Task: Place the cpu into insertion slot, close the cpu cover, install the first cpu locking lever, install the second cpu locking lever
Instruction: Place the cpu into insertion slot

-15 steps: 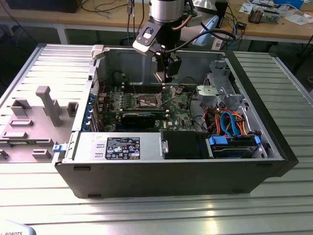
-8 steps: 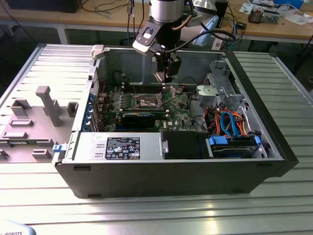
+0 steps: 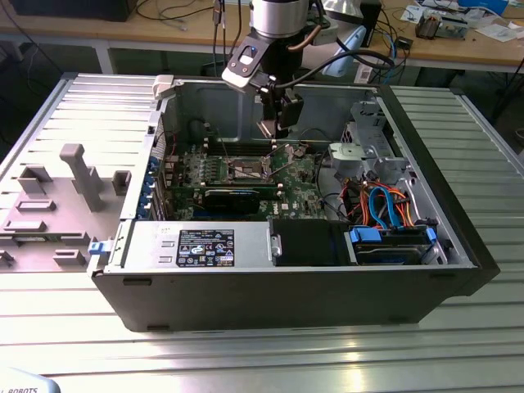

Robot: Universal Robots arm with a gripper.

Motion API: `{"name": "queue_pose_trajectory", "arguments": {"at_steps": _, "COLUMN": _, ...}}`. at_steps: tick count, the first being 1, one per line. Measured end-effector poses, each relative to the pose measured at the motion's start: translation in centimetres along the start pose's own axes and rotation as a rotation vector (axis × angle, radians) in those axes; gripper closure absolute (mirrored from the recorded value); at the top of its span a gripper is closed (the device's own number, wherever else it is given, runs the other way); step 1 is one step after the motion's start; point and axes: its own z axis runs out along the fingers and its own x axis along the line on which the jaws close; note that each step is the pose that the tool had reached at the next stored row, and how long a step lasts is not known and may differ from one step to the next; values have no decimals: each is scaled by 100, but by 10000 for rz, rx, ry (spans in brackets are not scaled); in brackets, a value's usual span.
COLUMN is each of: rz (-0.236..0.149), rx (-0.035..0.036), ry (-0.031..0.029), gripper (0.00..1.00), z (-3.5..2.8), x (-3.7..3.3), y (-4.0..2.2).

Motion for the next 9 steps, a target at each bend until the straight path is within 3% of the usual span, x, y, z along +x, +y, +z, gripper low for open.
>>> {"name": "queue_pose_trajectory", "arguments": {"at_steps": 9, "rz": 54, "rx": -1, "ry": -5, "gripper": 46, "z": 3, "x": 0, "y": 0}}
